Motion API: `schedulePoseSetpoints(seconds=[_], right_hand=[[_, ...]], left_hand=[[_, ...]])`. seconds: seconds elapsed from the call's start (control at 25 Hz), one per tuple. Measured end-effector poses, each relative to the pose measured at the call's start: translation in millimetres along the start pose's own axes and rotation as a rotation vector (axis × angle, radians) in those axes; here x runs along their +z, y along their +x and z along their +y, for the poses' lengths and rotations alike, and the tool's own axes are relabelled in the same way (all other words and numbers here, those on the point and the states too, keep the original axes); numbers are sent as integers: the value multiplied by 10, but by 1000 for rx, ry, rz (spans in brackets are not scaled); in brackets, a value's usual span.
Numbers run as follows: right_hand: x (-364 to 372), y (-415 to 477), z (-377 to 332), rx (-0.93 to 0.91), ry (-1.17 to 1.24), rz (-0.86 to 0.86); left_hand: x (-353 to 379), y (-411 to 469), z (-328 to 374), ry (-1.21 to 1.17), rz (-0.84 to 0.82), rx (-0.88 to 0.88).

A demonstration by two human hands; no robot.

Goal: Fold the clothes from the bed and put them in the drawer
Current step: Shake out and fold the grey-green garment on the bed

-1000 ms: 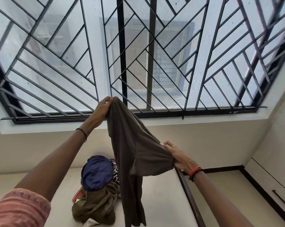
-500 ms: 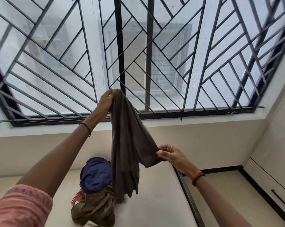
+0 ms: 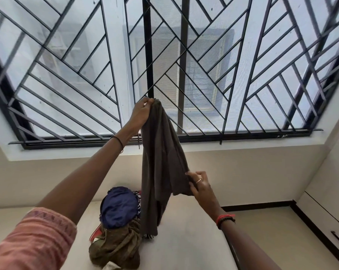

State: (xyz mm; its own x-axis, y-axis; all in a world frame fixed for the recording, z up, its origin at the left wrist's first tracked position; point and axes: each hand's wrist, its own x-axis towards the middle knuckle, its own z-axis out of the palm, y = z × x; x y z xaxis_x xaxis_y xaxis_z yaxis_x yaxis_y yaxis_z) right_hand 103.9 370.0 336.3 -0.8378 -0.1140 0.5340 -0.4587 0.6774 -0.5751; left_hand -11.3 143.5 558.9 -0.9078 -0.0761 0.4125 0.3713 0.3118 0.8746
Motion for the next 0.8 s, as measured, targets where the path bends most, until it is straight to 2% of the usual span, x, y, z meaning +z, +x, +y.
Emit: schedulePoseSetpoints(seconds=[0.12, 0.28, 0.4, 0.56, 0.72, 0.8], right_hand=[[50, -47, 98, -67, -278, -186], [74, -8, 80, 188, -362, -140], [166, 27, 13, 306, -318, -119], [309, 68, -96, 475, -171, -229], [345, 205, -115, 529, 95, -110], [274, 274, -125, 526, 173, -54]], left_hand=[[44, 25, 1, 35, 46, -1], [142, 26, -5, 75, 36, -19], [199, 5, 39, 52, 19, 4], [239, 6, 135, 7, 0, 33], [211, -14, 247, -65, -45, 25], [154, -31, 279, -118, -121, 41]])
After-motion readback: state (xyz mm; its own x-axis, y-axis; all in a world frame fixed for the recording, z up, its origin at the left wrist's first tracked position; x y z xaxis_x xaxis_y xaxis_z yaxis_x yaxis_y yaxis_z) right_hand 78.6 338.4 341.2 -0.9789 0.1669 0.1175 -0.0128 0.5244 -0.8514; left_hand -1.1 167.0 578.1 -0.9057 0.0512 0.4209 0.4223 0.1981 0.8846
